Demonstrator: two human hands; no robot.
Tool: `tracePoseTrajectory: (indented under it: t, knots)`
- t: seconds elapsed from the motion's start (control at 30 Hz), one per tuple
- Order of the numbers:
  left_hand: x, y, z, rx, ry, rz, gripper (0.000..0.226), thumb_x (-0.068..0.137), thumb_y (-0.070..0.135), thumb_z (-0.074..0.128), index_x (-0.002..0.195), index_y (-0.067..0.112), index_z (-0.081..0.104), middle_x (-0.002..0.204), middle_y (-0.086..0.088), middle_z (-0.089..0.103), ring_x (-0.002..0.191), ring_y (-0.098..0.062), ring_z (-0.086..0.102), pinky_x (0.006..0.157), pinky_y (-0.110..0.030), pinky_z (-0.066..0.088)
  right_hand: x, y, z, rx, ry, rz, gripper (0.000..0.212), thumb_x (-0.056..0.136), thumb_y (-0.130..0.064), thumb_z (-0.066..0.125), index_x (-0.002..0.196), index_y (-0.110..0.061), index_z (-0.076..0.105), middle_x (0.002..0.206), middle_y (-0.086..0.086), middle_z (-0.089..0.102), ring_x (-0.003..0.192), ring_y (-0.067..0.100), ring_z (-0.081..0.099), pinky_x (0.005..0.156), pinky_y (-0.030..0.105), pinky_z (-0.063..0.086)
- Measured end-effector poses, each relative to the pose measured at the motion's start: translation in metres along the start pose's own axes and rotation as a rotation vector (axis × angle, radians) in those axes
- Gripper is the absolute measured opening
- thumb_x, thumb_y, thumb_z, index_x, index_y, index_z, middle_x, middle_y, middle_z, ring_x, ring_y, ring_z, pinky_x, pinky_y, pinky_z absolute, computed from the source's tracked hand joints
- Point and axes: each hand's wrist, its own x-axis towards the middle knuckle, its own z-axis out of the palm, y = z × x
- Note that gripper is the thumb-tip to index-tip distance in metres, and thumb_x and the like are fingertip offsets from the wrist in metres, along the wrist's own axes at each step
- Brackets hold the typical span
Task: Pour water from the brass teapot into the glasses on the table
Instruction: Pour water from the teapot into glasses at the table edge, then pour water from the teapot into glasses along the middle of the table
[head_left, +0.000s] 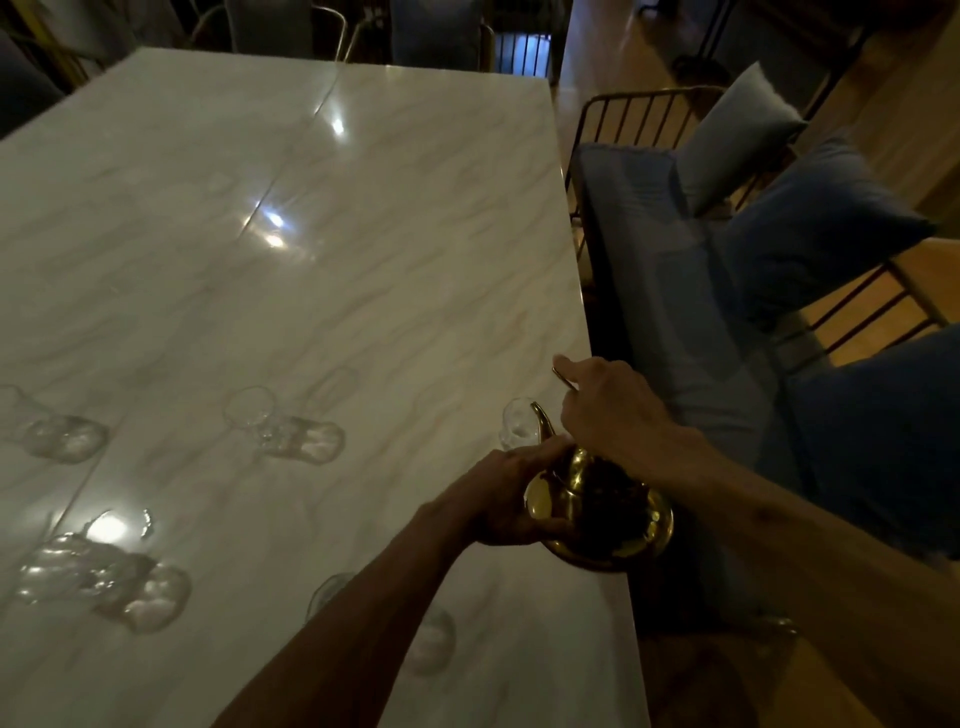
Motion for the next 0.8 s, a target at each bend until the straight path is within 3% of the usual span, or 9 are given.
tracePoseTrajectory:
  t: [0.13, 0.4, 0.63, 0.7, 0.8]
  knots:
    - [-0.011, -0.002, -0.011, 0.067, 0.049, -0.014, 0.078, 0.083, 0.043, 0.076, 0.149, 0.028, 0.036, 0.138, 0.005, 0.058, 0.12, -0.014, 0.06, 0.099, -0.039, 0.054, -0.003, -0.016, -0.001, 0.025, 0.049, -0.036, 0.053, 0.093, -0.012, 0.052, 0.144, -0.019, 0.04, 0.12, 0.013, 0.063, 0.1, 0.025, 0.064, 0.085, 0.036, 0.055]
    - [-0.058, -0.016, -0.049, 0.1, 0.193, -0.048, 0.082, 0.08, 0.041, 0.078, 0.149, 0.025, 0.037, 0.135, 0.003, 0.061, 0.117, -0.015, 0.062, 0.095, -0.039, 0.053, 0.007, -0.08, 0.011, 0.03, 0.08, -0.165, 0.056, 0.092, -0.011, 0.053, 0.145, -0.02, 0.038, 0.113, 0.014, 0.067, 0.082, 0.022, 0.068, 0.071, 0.037, 0.06]
    - [-0.128, -0.055, -0.099, 0.091, 0.283, -0.083, 0.086, 0.079, 0.045, 0.079, 0.151, 0.024, 0.037, 0.138, 0.004, 0.059, 0.118, -0.014, 0.062, 0.096, -0.039, 0.053, 0.023, -0.173, 0.036, 0.003, 0.026, -0.223, 0.052, 0.093, -0.016, 0.05, 0.143, -0.028, 0.042, 0.125, 0.013, 0.062, 0.096, 0.025, 0.066, 0.071, 0.026, 0.05]
    - [-0.148, -0.068, -0.115, 0.07, 0.301, -0.092, 0.085, 0.079, 0.044, 0.08, 0.15, 0.024, 0.038, 0.137, 0.005, 0.06, 0.118, -0.013, 0.062, 0.095, -0.038, 0.054, 0.031, -0.2, 0.045, 0.008, -0.004, -0.22, 0.052, 0.091, -0.017, 0.049, 0.141, -0.032, 0.044, 0.127, 0.01, 0.061, 0.104, 0.027, 0.063, 0.074, 0.027, 0.047]
    - [-0.174, -0.091, -0.133, 0.042, 0.313, -0.096, 0.083, 0.081, 0.043, 0.079, 0.15, 0.02, 0.038, 0.137, 0.003, 0.06, 0.119, -0.014, 0.062, 0.094, -0.038, 0.054, 0.045, -0.24, 0.059, 0.006, -0.067, -0.239, 0.053, 0.09, -0.013, 0.05, 0.139, -0.032, 0.046, 0.124, 0.011, 0.062, 0.098, 0.027, 0.065, 0.079, 0.035, 0.056]
